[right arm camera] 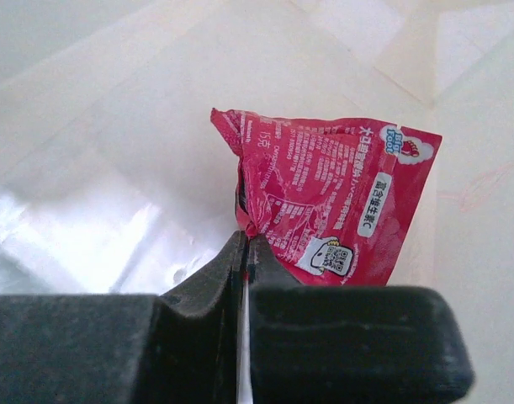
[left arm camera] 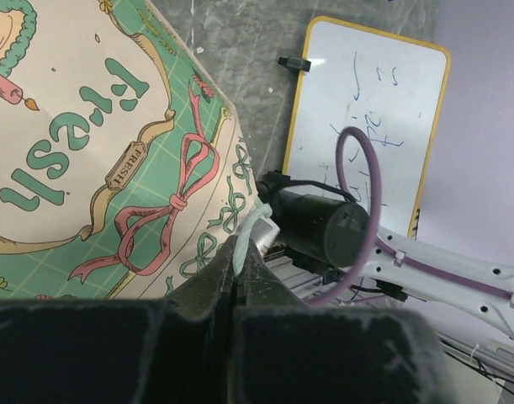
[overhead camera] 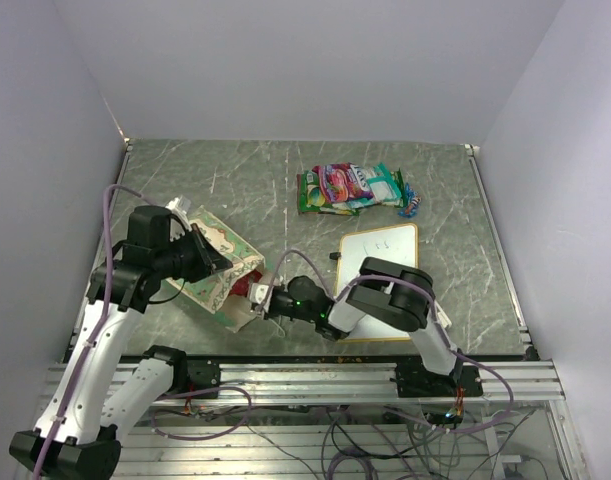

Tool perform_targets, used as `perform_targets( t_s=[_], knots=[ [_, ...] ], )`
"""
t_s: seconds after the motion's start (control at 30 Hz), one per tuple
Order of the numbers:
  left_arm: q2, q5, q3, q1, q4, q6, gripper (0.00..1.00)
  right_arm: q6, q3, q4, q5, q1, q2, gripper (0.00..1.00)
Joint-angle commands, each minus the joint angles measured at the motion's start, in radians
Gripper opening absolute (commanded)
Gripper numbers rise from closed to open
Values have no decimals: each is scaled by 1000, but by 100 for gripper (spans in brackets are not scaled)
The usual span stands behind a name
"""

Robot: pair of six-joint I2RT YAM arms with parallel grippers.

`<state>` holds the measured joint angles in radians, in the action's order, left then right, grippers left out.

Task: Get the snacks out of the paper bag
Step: Pick up the snack from the paper bag.

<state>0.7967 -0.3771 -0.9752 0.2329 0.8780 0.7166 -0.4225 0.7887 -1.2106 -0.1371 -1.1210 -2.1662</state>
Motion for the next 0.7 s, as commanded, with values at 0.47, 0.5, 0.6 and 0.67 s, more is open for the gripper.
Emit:
perform_targets(
  t_s=[0.47,0.5,0.6,0.67],
  knots=[
    [81,16,-81,5,-110,54,7,47,-232,173,-99,-37,395,0],
    [86,19,-89,6,-113,56,7,48,-249,205,-113,-38,426,0],
    [105,29,-110,6,-114,58,7,36,-286,338,-158,-43,551,0],
    [116,30,-118,6,-127,64,7,23,-295,456,-194,-43,674,0]
  ],
)
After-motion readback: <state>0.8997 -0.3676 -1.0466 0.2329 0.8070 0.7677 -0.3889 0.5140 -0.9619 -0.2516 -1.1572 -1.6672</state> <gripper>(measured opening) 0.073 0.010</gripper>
